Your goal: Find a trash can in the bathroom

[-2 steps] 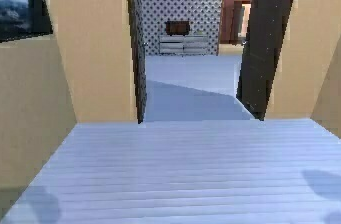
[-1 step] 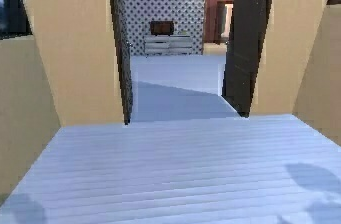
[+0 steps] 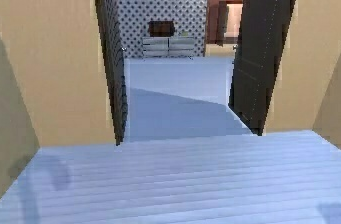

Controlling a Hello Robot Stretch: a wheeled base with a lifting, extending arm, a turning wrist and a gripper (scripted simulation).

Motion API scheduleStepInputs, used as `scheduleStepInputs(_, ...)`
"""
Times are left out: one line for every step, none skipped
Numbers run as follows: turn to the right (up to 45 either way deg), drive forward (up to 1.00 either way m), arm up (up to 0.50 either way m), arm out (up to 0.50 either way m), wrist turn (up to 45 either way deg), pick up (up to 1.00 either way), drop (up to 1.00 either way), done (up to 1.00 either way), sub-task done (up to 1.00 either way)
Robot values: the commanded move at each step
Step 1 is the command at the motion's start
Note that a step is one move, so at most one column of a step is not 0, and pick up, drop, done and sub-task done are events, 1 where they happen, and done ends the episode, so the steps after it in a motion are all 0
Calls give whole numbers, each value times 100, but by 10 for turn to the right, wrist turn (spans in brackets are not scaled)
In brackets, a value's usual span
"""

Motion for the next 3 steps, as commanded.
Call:
scheduleStepInputs(60,0,0,0,0,0,0,0,0)
scheduleStepInputs(0,100,0,0,0,0,0,0,0)
scheduleStepInputs(0,100,0,0,0,0,0,0,0)
